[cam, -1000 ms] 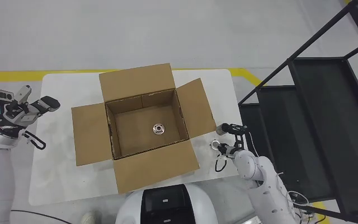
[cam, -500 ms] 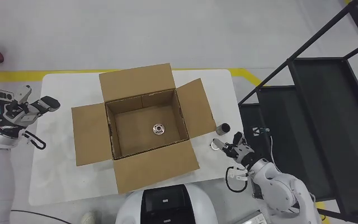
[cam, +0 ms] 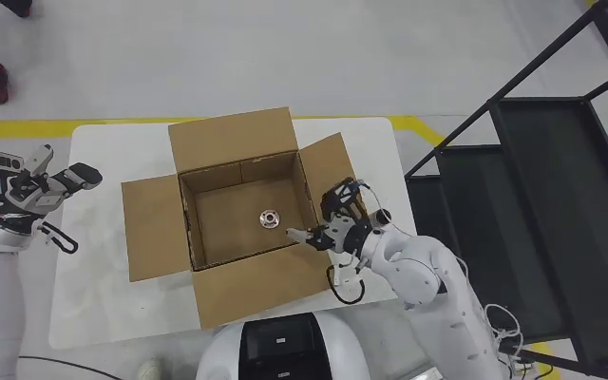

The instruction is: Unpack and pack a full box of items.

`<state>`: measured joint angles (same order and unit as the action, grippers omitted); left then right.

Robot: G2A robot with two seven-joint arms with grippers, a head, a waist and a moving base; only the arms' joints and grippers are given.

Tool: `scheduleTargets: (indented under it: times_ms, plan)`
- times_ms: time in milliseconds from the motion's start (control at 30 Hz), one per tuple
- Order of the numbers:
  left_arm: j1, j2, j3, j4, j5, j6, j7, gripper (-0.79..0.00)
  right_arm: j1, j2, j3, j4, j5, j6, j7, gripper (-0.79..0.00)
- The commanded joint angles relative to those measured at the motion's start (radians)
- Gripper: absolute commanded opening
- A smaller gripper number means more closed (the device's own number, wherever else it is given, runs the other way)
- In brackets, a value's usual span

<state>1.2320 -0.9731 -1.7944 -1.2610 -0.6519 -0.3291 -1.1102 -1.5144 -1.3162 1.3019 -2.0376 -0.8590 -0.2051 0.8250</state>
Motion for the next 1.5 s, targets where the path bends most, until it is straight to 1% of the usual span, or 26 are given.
scheduleTargets:
  times_ms: [0, 133, 300, 1467]
  plan:
    - [0.0, 0.0, 0.0, 0.0, 0.0, 0.0, 0.0, 0.0, 0.085, -0.007, -0.067, 0.066, -0.019, 0.043, 0.022, 0.0]
    - [0.0, 0.0, 0.0, 0.0, 0.0, 0.0, 0.0, 0.0, 0.201, -0.023, -0.175, 0.188, -0.048, 0.117, 0.046, 0.0]
    - [0.0, 0.0, 0.0, 0.0, 0.0, 0.0, 0.0, 0.0, 0.297, -0.042, -0.266, 0.297, -0.037, 0.176, 0.065, 0.0]
    - [0.0, 0.0, 0.0, 0.0, 0.0, 0.0, 0.0, 0.0, 0.297, -0.042, -0.266, 0.297, -0.037, 0.176, 0.065, 0.0]
